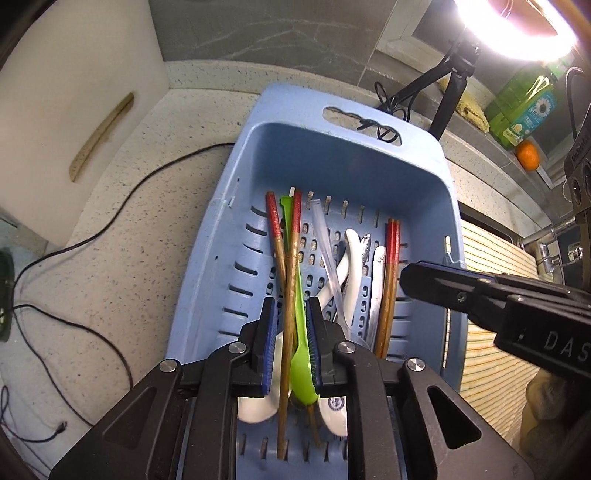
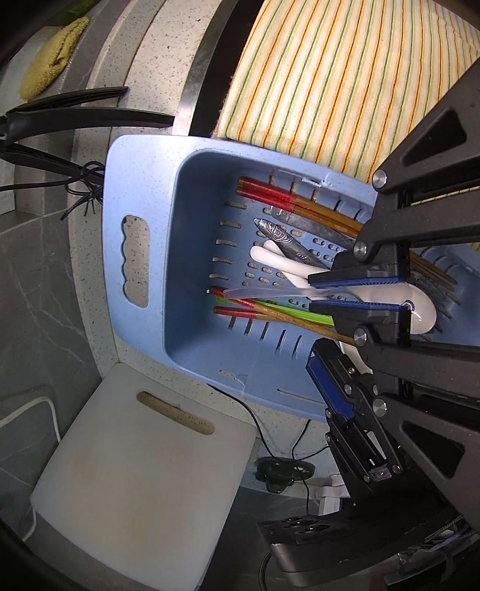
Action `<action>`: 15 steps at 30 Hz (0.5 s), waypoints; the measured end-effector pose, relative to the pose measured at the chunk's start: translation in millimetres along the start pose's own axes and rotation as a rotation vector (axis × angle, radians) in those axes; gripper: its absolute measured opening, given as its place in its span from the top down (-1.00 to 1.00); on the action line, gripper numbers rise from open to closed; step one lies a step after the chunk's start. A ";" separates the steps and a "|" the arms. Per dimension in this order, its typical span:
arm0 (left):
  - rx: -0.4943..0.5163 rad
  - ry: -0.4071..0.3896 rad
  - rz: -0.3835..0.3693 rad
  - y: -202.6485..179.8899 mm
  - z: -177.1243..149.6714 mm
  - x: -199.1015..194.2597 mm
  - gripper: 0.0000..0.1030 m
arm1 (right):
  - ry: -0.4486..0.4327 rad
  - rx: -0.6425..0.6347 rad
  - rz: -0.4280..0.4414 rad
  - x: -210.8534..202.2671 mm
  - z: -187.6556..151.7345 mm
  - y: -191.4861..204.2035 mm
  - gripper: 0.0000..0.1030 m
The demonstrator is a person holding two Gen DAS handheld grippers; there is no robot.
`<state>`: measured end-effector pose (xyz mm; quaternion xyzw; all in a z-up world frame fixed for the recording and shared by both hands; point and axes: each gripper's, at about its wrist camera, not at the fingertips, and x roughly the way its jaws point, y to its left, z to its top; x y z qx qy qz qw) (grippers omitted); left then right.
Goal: Organize utensils
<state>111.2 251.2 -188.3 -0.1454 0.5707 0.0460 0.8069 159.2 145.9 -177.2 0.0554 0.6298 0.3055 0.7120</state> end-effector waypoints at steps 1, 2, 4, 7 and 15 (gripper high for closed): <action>-0.004 -0.005 0.001 0.9 -1.6 -3.0 0.72 | -0.004 -0.005 0.002 -3.0 -0.4 0.1 0.87; -0.008 -0.011 0.001 1.3 -3.4 -6.2 0.72 | -0.008 -0.012 0.003 -6.5 -1.6 0.2 0.84; -0.015 -0.026 0.011 0.9 -8.2 -14.2 0.73 | -0.017 -0.024 0.007 -14.0 -4.1 -0.1 0.76; -0.025 -0.048 0.026 -0.3 -16.3 -26.9 0.72 | -0.030 -0.044 0.014 -25.7 -8.4 -1.2 0.65; -0.043 -0.122 0.055 -14.4 -40.1 -61.0 0.46 | -0.059 -0.124 0.011 -56.8 -24.0 -1.0 0.49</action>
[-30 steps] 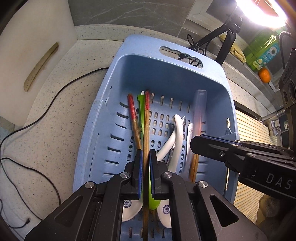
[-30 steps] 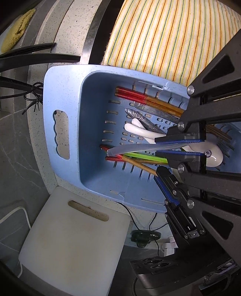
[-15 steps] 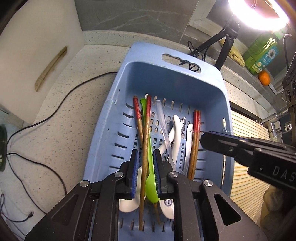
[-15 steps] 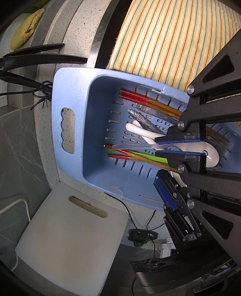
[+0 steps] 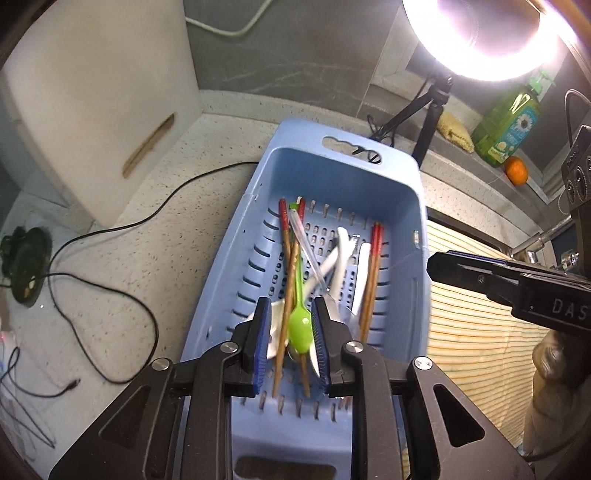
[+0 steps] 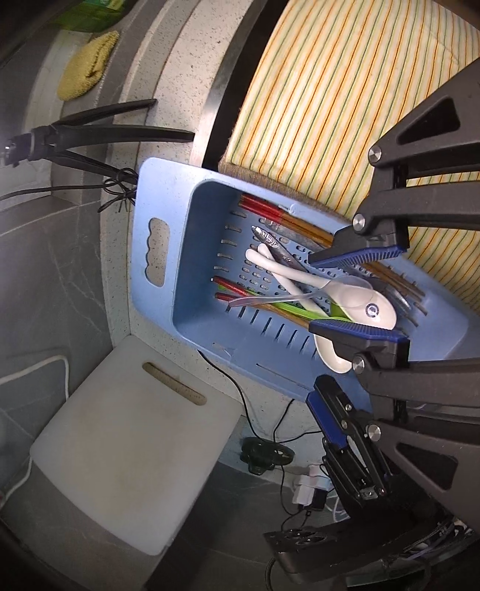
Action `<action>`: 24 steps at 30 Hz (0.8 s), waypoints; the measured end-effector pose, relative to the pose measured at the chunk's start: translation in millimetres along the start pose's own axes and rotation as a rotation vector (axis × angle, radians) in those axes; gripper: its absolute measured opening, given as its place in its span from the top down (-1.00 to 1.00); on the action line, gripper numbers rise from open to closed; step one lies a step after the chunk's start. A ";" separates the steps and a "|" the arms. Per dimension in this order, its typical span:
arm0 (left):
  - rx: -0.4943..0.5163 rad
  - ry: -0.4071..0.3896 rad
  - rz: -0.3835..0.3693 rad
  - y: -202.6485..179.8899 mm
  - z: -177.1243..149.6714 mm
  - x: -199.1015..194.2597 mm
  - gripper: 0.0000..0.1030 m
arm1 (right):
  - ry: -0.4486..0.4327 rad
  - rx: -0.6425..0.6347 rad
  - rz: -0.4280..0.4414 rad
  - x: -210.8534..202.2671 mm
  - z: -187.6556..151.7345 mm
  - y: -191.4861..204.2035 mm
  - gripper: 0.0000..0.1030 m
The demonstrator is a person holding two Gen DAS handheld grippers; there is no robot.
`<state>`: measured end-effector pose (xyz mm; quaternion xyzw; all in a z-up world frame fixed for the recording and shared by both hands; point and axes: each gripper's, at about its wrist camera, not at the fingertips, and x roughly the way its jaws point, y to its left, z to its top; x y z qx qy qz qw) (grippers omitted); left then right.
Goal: Organize utensils
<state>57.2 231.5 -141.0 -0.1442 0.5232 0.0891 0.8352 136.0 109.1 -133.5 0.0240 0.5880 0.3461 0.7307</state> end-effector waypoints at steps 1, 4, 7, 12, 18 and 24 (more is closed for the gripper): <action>0.002 -0.012 0.005 -2.7 -2.3 -4.7 0.39 | -0.007 -0.017 -0.002 -4.9 -2.2 0.4 0.49; 0.006 -0.045 0.017 -12.4 -12.3 -20.7 0.26 | -0.034 -0.069 -0.008 -20.1 -11.1 0.8 0.35; 0.001 -0.076 0.014 -21.5 -21.6 -32.7 0.22 | -0.071 -0.085 -0.004 -35.7 -23.2 -5.6 0.26; -0.029 -0.128 0.012 -36.8 -42.6 -53.6 0.03 | -0.119 -0.136 -0.023 -56.0 -44.6 -16.3 0.19; -0.046 -0.174 0.067 -57.5 -60.4 -73.0 -0.21 | -0.204 -0.136 -0.024 -81.3 -66.9 -37.4 -0.25; -0.042 -0.213 0.122 -73.9 -72.2 -89.3 -0.27 | -0.243 -0.164 -0.066 -101.6 -86.3 -46.5 -0.32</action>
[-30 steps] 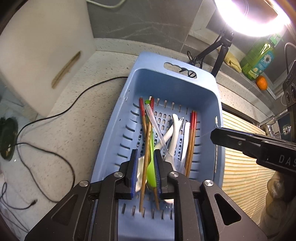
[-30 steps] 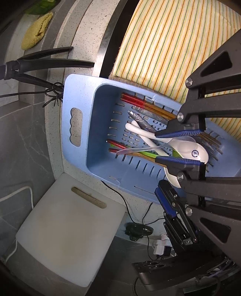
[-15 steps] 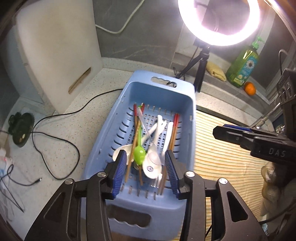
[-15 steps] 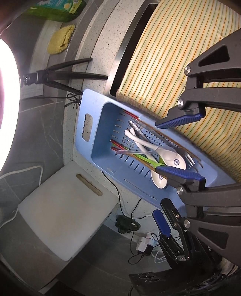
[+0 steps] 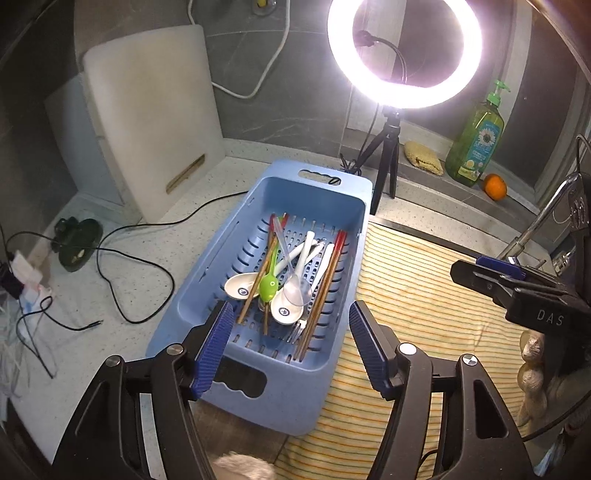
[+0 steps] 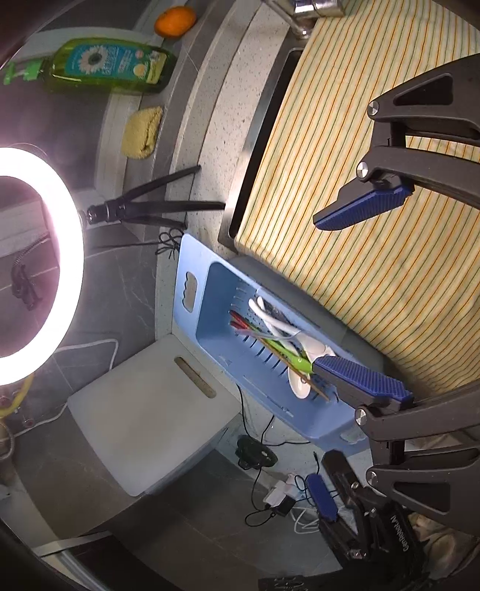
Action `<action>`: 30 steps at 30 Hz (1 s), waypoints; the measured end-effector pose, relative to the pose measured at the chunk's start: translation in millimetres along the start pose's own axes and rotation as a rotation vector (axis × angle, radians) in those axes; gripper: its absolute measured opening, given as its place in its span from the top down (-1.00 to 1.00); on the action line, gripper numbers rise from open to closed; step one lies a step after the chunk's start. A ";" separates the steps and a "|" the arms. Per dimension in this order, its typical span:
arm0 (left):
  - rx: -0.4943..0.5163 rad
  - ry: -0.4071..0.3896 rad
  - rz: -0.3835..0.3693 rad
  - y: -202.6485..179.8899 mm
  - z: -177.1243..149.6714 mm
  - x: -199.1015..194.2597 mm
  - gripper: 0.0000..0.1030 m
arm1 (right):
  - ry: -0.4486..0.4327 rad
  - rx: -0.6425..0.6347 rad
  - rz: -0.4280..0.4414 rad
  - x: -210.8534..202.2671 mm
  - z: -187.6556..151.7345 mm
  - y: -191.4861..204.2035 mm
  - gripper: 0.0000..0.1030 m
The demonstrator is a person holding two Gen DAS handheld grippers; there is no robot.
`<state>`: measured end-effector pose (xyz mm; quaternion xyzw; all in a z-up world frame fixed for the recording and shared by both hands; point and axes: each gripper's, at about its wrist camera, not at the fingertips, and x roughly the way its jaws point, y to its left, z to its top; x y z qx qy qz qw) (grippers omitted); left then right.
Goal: Organize utensils
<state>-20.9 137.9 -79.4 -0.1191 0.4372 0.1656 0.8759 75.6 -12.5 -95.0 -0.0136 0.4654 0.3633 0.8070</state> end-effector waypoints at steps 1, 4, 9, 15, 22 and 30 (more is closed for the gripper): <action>0.001 -0.002 0.003 -2.1 -0.6 -2.8 -0.29 | -0.007 -0.015 -0.009 -5.0 -2.4 0.7 -0.34; -0.005 -0.014 0.001 -6.8 -2.7 -12.3 -0.33 | -0.035 -0.057 -0.052 -20.4 -7.6 4.1 -0.35; -0.014 -0.042 0.003 -15.2 -7.2 -29.1 -0.37 | -0.084 -0.098 -0.084 -43.6 -13.6 7.1 -0.42; -0.008 -0.092 0.032 -24.9 -11.0 -50.5 -0.52 | -0.113 -0.159 -0.098 -59.3 -22.4 12.5 -0.50; -0.019 -0.122 0.046 -30.6 -14.1 -63.1 -0.53 | -0.116 -0.132 -0.059 -67.2 -24.4 6.8 -0.52; -0.014 -0.128 0.048 -34.2 -14.2 -67.1 -0.53 | -0.139 -0.159 -0.049 -74.6 -24.1 14.9 -0.52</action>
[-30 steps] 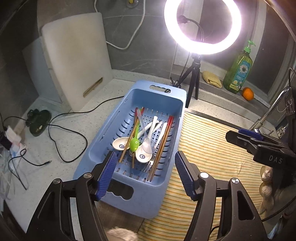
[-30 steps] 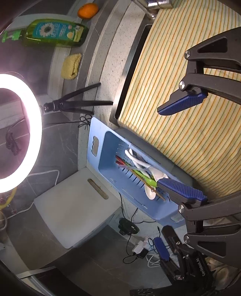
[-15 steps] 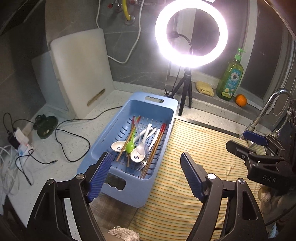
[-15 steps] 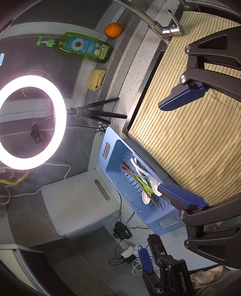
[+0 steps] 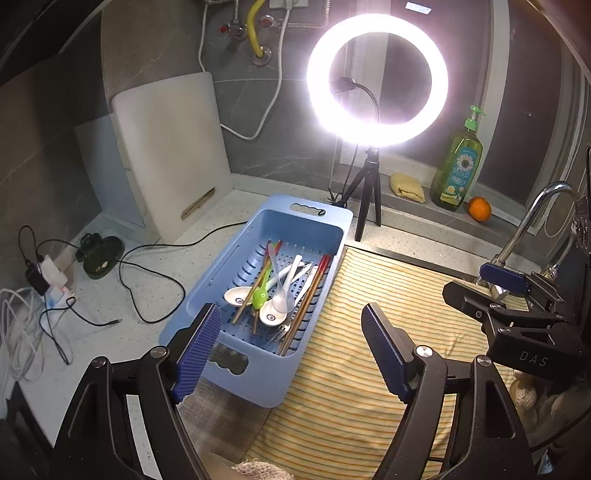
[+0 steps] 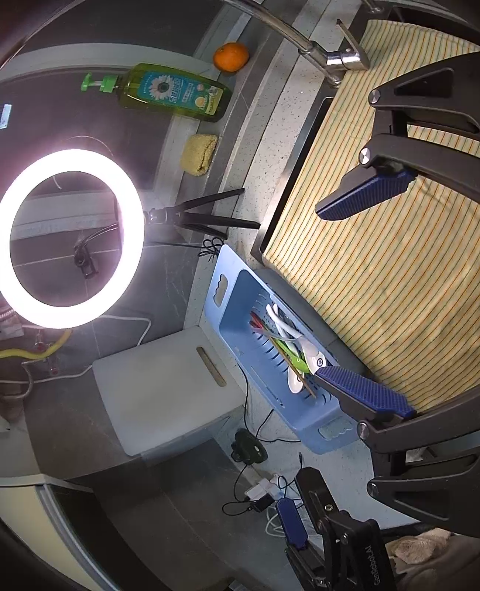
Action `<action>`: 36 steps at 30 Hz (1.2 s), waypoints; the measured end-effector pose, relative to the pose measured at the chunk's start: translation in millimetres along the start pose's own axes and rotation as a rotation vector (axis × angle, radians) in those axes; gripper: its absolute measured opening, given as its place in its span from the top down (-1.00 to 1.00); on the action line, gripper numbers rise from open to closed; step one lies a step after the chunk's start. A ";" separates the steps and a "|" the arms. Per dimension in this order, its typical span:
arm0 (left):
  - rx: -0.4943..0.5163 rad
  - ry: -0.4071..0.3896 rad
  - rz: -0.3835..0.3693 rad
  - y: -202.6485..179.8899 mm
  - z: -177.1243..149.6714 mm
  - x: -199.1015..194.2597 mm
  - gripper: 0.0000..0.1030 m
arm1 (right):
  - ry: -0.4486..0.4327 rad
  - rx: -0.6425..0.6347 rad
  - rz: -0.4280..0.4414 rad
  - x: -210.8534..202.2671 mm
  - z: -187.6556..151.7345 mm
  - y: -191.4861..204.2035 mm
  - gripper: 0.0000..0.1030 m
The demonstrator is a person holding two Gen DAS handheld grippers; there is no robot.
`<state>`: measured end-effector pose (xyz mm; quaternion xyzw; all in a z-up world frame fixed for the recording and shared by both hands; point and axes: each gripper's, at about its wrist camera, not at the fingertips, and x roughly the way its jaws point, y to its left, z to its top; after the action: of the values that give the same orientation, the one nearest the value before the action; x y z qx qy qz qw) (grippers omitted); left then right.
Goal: Organize utensils
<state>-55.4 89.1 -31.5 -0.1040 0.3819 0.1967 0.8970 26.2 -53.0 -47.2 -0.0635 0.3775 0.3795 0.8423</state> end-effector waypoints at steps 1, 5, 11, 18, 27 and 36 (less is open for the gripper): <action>0.002 0.001 0.000 0.1 -0.1 0.0 -0.53 | -0.003 -0.005 -0.001 -0.6 -0.4 1.2 -0.52; 0.003 0.003 -0.003 0.2 -0.8 -1.3 -0.53 | 0.004 0.003 0.002 1.0 -1.6 1.6 -0.52; 0.003 0.005 -0.005 3.6 -0.9 -2.0 -0.53 | 0.013 0.019 0.005 2.8 -3.7 2.6 -0.52; 0.006 0.007 -0.012 6.9 0.2 -0.5 -0.53 | 0.010 0.022 0.006 1.5 -5.3 3.3 -0.52; 0.008 0.012 -0.016 7.1 0.4 1.4 -0.53 | 0.017 0.031 0.002 2.6 -5.8 2.3 -0.52; 0.017 0.017 -0.014 6.5 2.3 5.6 -0.53 | 0.028 0.042 0.010 8.0 -6.1 -1.6 -0.52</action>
<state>-53.2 97.3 -34.3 -0.1005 0.3906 0.1863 0.8959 27.1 -51.8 -57.2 -0.0495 0.3974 0.3747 0.8362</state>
